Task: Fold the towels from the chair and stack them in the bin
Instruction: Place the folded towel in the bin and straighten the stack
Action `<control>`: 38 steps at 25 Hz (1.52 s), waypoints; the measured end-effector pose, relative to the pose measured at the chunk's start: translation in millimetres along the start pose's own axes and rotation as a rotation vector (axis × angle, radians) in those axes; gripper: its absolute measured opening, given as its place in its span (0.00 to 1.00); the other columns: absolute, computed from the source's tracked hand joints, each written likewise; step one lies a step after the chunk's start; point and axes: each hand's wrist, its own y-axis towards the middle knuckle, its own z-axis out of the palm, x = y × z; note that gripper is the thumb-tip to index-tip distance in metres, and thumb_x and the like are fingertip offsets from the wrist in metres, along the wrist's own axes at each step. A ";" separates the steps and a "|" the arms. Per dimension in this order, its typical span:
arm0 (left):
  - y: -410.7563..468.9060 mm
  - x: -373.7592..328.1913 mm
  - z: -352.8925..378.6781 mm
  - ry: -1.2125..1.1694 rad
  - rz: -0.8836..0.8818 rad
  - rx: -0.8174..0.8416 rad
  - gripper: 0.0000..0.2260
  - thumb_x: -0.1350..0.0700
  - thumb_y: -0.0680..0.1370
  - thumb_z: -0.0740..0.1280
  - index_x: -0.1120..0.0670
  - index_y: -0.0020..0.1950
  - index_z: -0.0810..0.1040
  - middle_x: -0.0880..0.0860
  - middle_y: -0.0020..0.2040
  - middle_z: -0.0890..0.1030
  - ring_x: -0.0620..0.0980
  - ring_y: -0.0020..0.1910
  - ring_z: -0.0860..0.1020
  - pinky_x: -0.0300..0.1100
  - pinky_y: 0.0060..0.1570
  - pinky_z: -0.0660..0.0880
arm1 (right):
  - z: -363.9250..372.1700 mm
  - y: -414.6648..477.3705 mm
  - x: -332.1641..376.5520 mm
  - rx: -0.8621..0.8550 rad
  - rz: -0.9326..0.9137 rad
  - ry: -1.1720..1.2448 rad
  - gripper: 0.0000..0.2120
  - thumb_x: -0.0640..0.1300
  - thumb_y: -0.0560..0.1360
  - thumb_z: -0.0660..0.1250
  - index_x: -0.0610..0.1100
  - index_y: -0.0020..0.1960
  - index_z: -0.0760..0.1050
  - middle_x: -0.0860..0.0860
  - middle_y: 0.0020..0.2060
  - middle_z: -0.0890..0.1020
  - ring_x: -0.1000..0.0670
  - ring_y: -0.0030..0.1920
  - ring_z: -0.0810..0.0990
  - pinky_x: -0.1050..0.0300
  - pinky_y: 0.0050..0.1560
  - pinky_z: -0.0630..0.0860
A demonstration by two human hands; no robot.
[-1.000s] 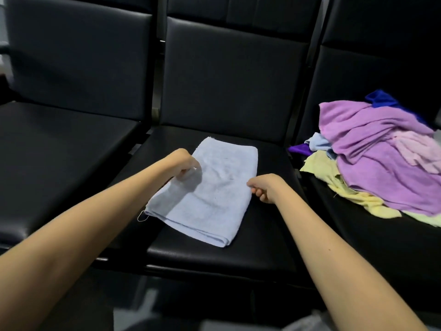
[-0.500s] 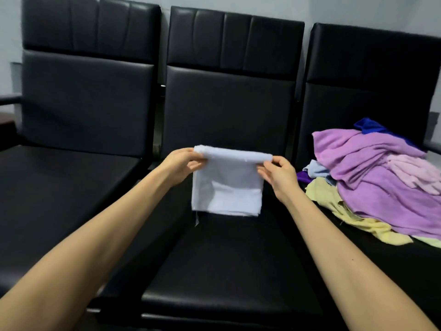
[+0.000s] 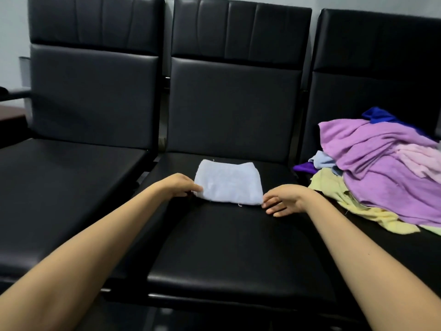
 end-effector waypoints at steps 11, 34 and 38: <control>-20.2 -13.1 3.6 0.158 -0.079 0.003 0.14 0.48 0.71 0.73 0.56 0.48 0.75 0.51 0.48 0.75 0.46 0.46 0.74 0.35 0.39 0.72 | 49.3 8.4 11.5 -0.387 -0.077 -0.165 0.04 0.33 0.69 0.59 0.39 0.36 0.66 0.45 0.31 0.68 0.49 0.29 0.65 0.62 0.29 0.61; -28.9 -41.3 39.3 -0.560 -0.142 -0.002 0.21 0.53 0.70 0.71 0.59 0.60 0.76 0.57 0.56 0.80 0.58 0.55 0.78 0.50 0.61 0.73 | 69.8 2.5 2.6 -0.502 -0.351 0.326 0.10 0.42 0.75 0.59 0.41 0.55 0.67 0.47 0.47 0.74 0.49 0.42 0.74 0.57 0.39 0.69; -40.0 -47.1 45.8 -0.636 -0.149 0.027 0.13 0.56 0.73 0.68 0.57 0.56 0.76 0.58 0.57 0.79 0.58 0.55 0.77 0.51 0.58 0.73 | 57.9 -21.5 -1.5 -0.460 -0.404 0.436 0.06 0.40 0.76 0.59 0.43 0.53 0.67 0.52 0.41 0.73 0.54 0.38 0.73 0.60 0.33 0.67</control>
